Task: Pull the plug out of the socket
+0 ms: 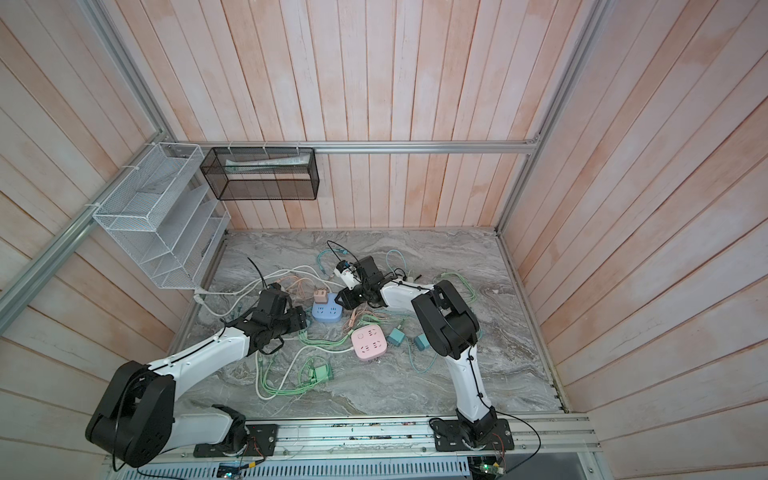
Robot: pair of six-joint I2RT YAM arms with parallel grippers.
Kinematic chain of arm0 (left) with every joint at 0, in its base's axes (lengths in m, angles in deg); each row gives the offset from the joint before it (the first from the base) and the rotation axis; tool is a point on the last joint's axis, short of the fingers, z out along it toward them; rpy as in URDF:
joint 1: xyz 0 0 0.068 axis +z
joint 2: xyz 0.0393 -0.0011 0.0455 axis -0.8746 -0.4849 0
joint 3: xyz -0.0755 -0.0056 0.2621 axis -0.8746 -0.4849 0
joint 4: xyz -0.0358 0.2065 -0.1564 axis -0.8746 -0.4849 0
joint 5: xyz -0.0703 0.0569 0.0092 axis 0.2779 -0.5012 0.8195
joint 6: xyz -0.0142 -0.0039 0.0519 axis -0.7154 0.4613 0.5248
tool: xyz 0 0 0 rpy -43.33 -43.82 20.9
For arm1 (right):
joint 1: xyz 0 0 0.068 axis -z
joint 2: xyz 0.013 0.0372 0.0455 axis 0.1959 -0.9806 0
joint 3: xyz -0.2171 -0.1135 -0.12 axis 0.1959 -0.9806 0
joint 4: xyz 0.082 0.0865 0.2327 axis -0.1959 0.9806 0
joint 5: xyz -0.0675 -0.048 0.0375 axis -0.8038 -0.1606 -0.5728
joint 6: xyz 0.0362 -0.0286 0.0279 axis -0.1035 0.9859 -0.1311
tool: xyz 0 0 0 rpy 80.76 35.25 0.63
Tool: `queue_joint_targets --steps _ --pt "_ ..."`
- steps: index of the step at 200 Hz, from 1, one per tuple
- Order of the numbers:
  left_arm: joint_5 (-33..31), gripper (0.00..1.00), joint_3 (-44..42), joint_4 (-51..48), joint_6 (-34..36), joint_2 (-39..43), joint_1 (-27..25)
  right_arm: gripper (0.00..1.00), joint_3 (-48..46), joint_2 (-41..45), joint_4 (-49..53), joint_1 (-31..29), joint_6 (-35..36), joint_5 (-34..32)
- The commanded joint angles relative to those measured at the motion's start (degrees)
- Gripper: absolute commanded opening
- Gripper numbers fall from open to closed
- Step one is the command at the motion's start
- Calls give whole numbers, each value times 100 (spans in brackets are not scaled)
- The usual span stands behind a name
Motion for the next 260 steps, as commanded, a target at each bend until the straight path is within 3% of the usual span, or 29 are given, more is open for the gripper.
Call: queue_joint_targets --steps 1,78,105,161,260 --pt "-355 80 193 -288 -88 158 -93 46 -240 -323 1015 38 169 -348" --pt "-1019 82 519 -951 -259 490 -246 46 -306 -275 940 32 212 -305" --pt "-1032 82 666 -918 -18 512 -396 46 -325 -258 892 34 213 -287" --pt "-933 81 1482 -779 516 -456 -846 47 -385 -201 821 34 177 -242" --pt "-645 74 2056 45 863 -1879 -896 47 -395 -199 838 37 111 -274"
